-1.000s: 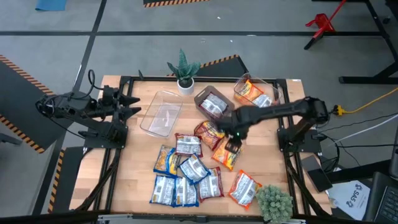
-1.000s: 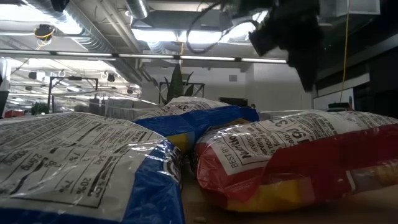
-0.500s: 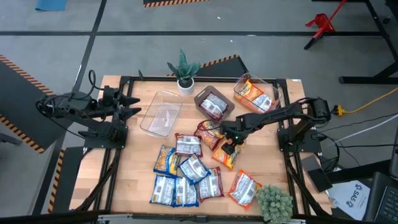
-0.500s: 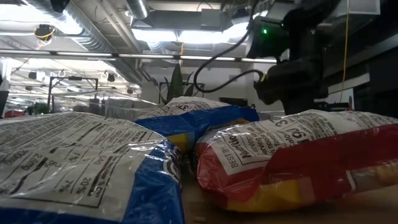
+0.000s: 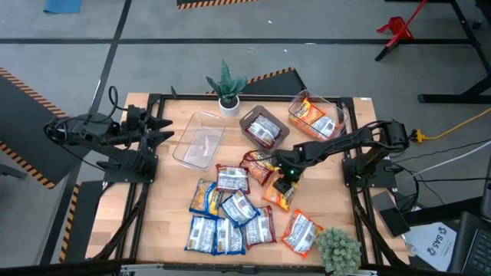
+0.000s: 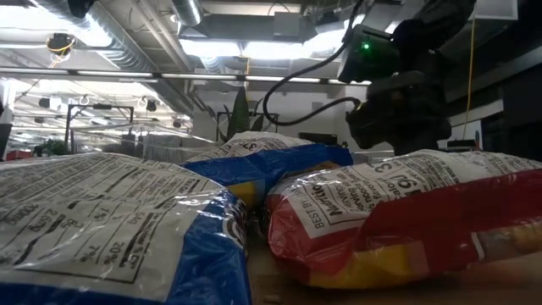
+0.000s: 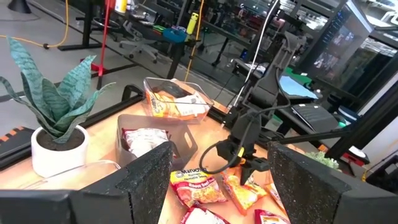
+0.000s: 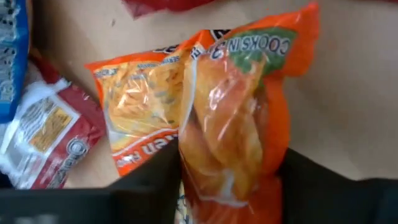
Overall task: Sort Maruchan noodles
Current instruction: Put the orange noodle pack into the right transparent bin
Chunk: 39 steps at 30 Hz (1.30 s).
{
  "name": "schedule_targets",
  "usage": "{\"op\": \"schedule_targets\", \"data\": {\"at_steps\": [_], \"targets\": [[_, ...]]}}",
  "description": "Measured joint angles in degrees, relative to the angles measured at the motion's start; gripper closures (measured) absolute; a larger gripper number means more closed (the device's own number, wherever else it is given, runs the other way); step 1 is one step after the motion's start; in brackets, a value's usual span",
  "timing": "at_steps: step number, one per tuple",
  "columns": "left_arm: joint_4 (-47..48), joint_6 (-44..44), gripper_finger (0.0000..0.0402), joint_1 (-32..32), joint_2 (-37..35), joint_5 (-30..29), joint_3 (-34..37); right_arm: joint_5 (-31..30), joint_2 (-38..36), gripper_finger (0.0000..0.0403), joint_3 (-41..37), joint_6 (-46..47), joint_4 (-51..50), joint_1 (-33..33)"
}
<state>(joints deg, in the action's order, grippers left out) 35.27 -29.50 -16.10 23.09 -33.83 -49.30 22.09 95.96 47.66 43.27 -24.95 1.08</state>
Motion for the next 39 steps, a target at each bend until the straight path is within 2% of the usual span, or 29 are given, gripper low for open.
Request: {"op": "schedule_targets", "data": {"at_steps": [3, 6, 11, 17, 21, 26, 31, 34, 39], "targets": [[0.0, 0.0, 0.0143, 0.0, 0.0, -0.1, 0.0, 1.5, 0.0, 0.0300, 0.0, -0.1, -0.3, 0.0], [0.1, 0.0, 0.0143, 0.0, 0.0, -0.1, 0.0, 2.8, 0.0, 0.0332, -0.1, -0.1, -0.5, 0.0], [0.1, 0.0, 0.0143, 0.0, 0.0, -0.1, 0.0, 3.8, -2.1, 0.0335, -0.4, 0.9, -2.0, 0.1], [0.2, 0.1, 0.0143, 0.0, 0.0, -0.1, 0.0, -1.0, -13.0, 0.0339, -0.4, 7.3, -5.7, 0.0], [0.3, 0.2, 0.0143, 0.0, 0.0, -0.1, 0.0, -11.2, -23.4, 0.0340, -0.3, 17.4, -8.0, -0.5], [0.3, 1.5, 0.0143, 0.0, 0.0, -0.2, 0.0, -33.1, -35.3, 0.0332, -0.3, 33.4, -13.0, -3.5], [0.3, 1.6, 0.0143, 0.0, 0.0, -0.3, 0.0, -51.0, -41.9, 0.0340, -0.2, 40.8, -17.6, -9.3], [0.3, 1.6, 0.0143, 0.0, 0.0, -0.3, 0.0, -54.4, -42.6, 0.0339, -0.2, 41.6, -18.9, -14.6], [0.3, 1.6, 0.0143, 0.0, 0.0, -0.3, 0.0, -53.8, -40.9, 0.0329, -0.2, 39.5, -19.0, -23.9]]}}
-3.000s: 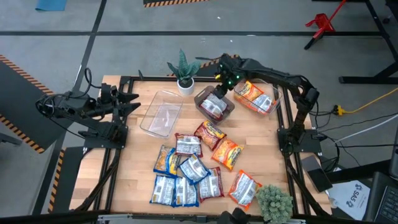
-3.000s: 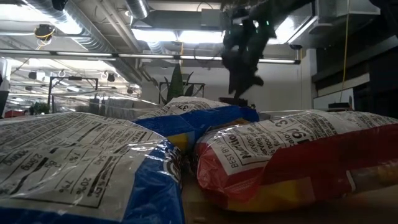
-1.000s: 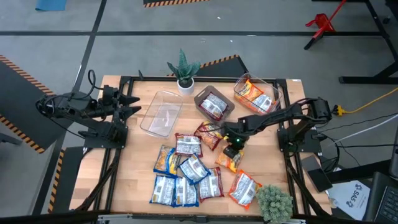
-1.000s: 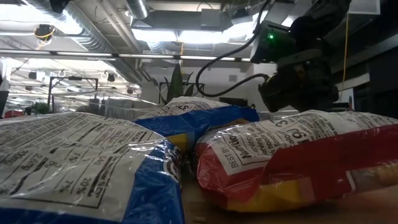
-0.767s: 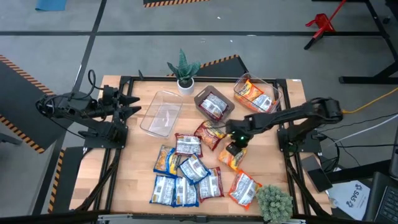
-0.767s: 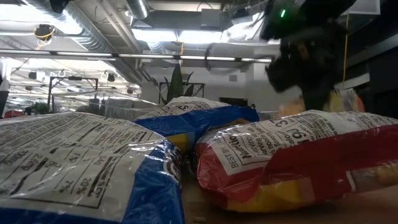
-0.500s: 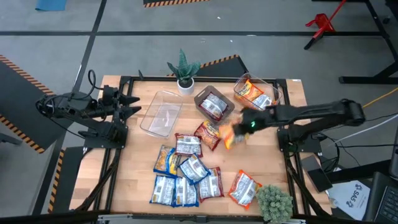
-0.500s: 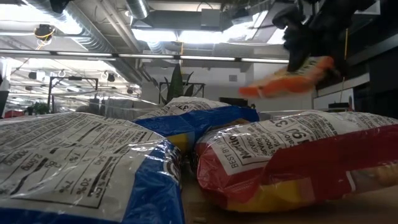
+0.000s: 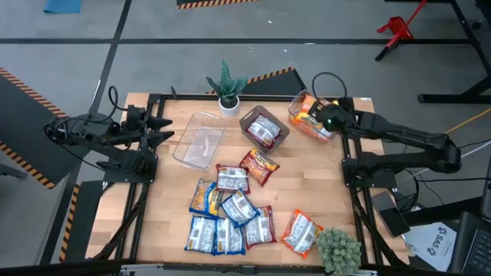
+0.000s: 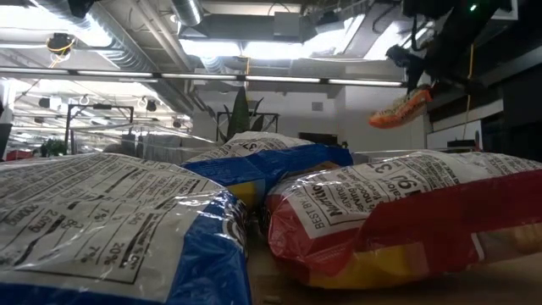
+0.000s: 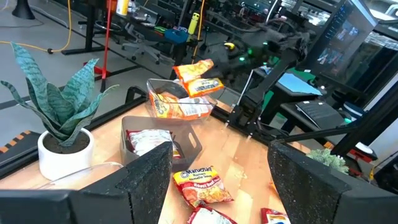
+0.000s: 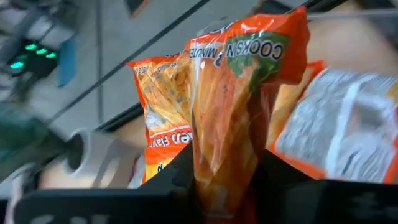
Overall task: Sort Maruchan noodles
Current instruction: Put the orange noodle pack into the right transparent bin
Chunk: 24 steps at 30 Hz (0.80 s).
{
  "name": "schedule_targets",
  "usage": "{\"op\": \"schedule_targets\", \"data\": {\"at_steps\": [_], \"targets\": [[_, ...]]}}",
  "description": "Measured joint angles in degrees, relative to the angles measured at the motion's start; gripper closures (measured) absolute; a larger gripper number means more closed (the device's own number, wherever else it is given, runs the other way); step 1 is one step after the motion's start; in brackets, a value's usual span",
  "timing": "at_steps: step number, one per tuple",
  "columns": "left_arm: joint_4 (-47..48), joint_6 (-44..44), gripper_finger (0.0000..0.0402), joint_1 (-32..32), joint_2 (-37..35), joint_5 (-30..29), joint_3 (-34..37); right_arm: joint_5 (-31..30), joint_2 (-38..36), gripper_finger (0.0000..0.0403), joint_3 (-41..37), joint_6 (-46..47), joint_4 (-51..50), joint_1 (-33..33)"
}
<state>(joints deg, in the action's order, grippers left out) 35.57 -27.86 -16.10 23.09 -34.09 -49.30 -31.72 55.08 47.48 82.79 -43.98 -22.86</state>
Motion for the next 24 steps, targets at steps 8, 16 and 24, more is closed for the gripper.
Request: {"op": "schedule_targets", "data": {"at_steps": [8, 16, 24], "targets": [[0.0, 0.1, 0.0143, 0.0, 0.0, 0.0, 0.0, 4.7, 5.2, 0.0326, 0.0, -1.6, 0.8, -12.0], [0.0, 0.1, 0.0143, 0.0, 0.0, 0.0, 0.0, 7.5, 9.9, 0.0325, 0.0, -2.5, 3.0, -16.9], [0.0, 0.1, 0.0143, 0.0, 0.0, -0.8, 0.0, 9.0, 14.8, 0.0325, 0.0, -2.4, 11.0, -18.6]]}}
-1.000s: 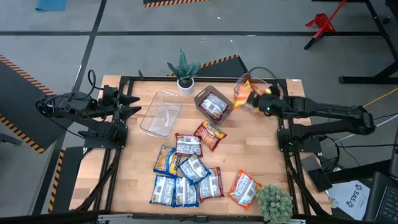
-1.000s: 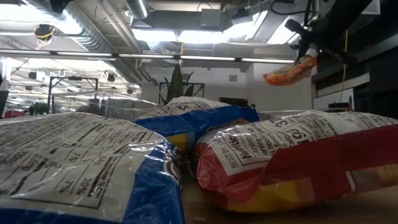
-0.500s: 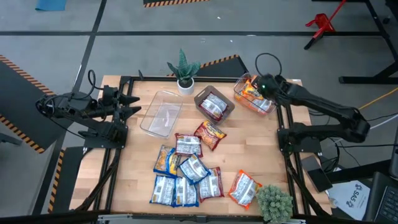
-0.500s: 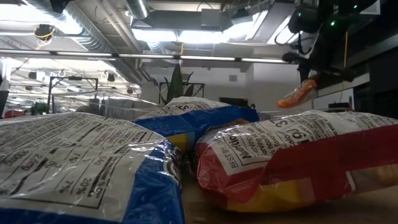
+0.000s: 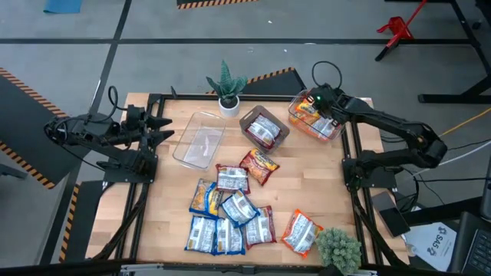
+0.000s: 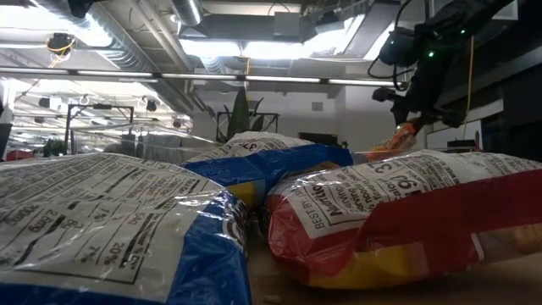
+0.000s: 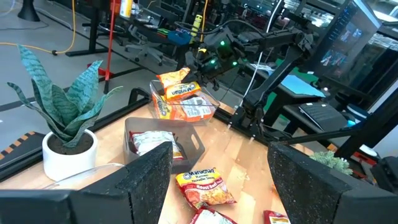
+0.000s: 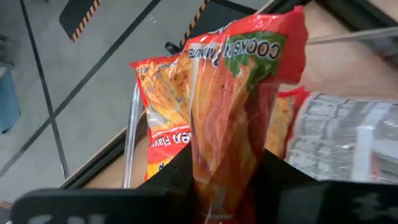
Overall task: Sort Maruchan noodles
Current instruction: Put the orange noodle pack into the right transparent bin
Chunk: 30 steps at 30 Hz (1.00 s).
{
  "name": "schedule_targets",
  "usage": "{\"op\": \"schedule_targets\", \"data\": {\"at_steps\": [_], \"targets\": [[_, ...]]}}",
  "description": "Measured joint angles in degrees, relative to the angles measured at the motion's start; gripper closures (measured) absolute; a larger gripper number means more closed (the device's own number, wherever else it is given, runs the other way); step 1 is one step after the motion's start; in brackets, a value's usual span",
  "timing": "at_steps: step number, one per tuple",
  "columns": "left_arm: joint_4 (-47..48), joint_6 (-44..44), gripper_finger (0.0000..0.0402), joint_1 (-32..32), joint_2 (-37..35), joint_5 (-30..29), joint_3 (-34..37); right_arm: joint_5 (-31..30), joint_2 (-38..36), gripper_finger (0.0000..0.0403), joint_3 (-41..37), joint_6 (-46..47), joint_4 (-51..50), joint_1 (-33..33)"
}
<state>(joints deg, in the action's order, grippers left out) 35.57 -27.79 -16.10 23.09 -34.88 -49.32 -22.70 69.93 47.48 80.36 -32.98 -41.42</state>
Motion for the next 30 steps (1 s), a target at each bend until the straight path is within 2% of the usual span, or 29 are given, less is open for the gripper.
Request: {"op": "schedule_targets", "data": {"at_steps": [5, 8, 17, 21, 30], "targets": [[0.0, 0.0, 0.0143, 0.0, 0.0, -0.1, 0.0, -0.6, 2.9, 0.0322, 0.0, -2.3, 2.4, 0.0], [0.0, 0.0, 0.0143, 0.0, 0.0, -0.1, 0.0, 0.5, 4.3, 0.0305, 0.0, -4.2, 2.4, 0.0], [0.0, 0.0, 0.0143, 0.0, 0.0, -0.2, 0.0, 1.4, 4.7, 0.0187, 0.0, -10.4, 3.4, 0.0], [0.0, 0.0, 0.0143, 0.0, 0.0, -0.2, 0.0, 3.8, 3.5, 0.0149, 0.0, -13.2, 2.8, -0.5], [0.0, -0.1, 0.0143, 0.0, 0.0, -0.2, 0.0, 13.8, -1.6, 0.0137, 0.0, -20.6, -1.7, -4.2]]}}
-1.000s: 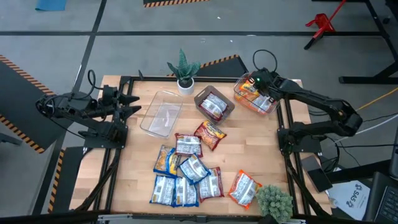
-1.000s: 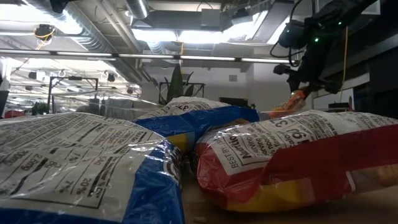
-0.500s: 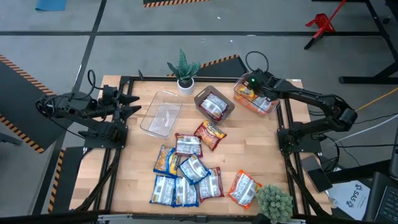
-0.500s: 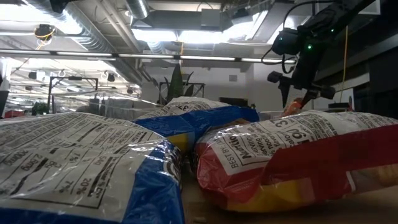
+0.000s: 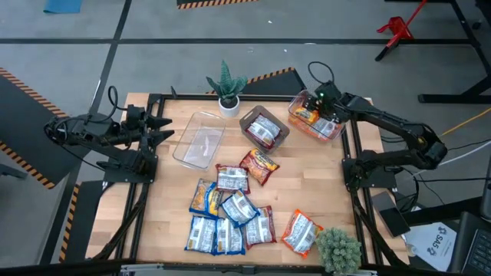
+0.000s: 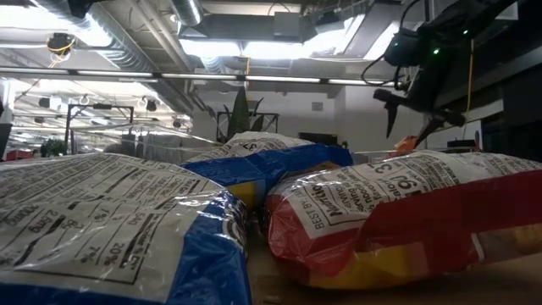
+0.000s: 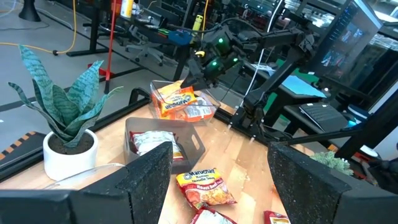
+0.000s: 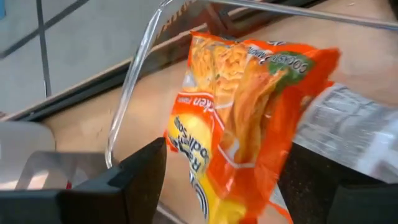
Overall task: Sort Maruchan noodles
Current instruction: Put the orange noodle pack into the right transparent bin
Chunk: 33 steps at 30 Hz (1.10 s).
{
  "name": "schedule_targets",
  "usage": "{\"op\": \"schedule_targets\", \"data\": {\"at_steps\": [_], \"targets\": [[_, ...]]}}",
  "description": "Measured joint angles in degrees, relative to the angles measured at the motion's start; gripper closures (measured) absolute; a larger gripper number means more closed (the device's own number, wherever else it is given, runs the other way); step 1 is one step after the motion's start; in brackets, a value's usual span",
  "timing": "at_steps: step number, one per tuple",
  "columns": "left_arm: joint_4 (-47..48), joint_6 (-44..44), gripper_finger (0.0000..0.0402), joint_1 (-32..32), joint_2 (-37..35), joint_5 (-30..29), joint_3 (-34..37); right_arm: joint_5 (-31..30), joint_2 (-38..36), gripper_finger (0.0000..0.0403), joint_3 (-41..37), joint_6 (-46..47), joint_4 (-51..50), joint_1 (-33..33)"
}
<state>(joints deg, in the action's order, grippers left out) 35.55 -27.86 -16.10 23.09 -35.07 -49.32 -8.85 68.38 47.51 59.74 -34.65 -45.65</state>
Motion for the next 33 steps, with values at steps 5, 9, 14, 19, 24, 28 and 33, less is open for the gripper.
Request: {"op": "schedule_targets", "data": {"at_steps": [5, 9, 14, 19, 24, 28, 33], "targets": [[0.0, 0.0, 0.0143, 0.0, 0.0, 0.0, 0.0, 0.5, -5.9, 0.0137, 0.0, -1.8, -7.0, -2.3], [0.0, 0.0, 0.0143, 0.0, 0.0, 0.0, 0.0, 3.1, -10.6, 0.0136, 0.0, -6.0, -8.4, -2.4], [0.0, 0.0, 0.0143, 0.0, 0.0, 0.0, 0.0, 16.3, -12.9, 0.0136, 0.1, -13.4, -9.4, 0.4], [0.0, -0.3, 0.0143, 0.0, 0.0, 0.0, 0.0, 25.3, -12.7, 0.0136, 0.1, -13.2, -15.2, 13.6], [0.0, -0.3, 0.0143, 0.0, 0.0, 0.0, 0.0, 21.9, -11.8, 0.0136, 0.0, -6.5, -19.3, 32.5], [0.0, -0.1, 0.0143, 0.0, 0.0, 0.0, 0.0, 18.4, -9.7, 0.0136, 0.0, 1.1, -17.7, 46.6], [0.0, -0.1, 0.0143, 0.0, 0.0, 0.0, 0.0, 17.4, -5.0, 0.0136, 0.0, 8.1, -13.4, 60.3]]}}
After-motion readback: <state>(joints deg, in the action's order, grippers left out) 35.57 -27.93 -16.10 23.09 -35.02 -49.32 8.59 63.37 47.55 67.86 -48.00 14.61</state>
